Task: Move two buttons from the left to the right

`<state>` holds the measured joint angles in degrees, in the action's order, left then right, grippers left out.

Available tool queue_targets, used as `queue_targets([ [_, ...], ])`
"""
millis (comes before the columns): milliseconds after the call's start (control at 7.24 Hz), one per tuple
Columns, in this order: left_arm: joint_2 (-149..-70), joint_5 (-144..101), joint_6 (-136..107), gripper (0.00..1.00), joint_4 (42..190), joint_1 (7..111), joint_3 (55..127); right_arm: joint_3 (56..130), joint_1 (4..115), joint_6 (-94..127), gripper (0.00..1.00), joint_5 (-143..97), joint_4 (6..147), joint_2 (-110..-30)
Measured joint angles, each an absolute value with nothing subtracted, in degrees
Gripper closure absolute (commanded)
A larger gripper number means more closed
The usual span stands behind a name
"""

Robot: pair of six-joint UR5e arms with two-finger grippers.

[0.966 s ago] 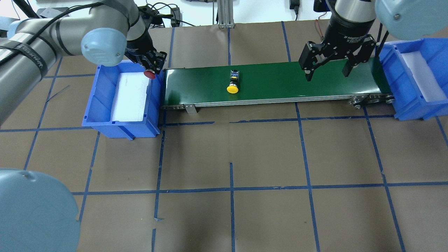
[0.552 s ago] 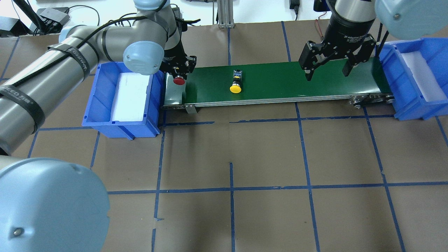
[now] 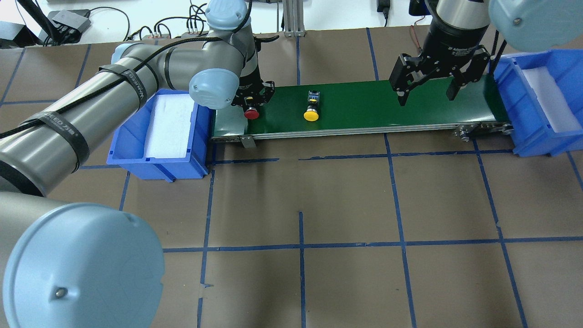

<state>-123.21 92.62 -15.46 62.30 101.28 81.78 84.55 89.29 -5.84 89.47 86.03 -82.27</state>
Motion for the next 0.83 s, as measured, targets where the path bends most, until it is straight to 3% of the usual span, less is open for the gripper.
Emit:
queue_targets([
  [276, -120.1, 92.6, -15.3, 0.00, 65.0, 101.2, 82.8, 84.6, 88.8, -5.8, 0.00, 89.5, 85.8, -82.3],
  [828, -100.7, 92.6, -10.4, 0.00, 86.5, 100.7, 83.9, 84.5, 88.6, -6.0, 0.00, 89.5, 85.8, -82.3],
])
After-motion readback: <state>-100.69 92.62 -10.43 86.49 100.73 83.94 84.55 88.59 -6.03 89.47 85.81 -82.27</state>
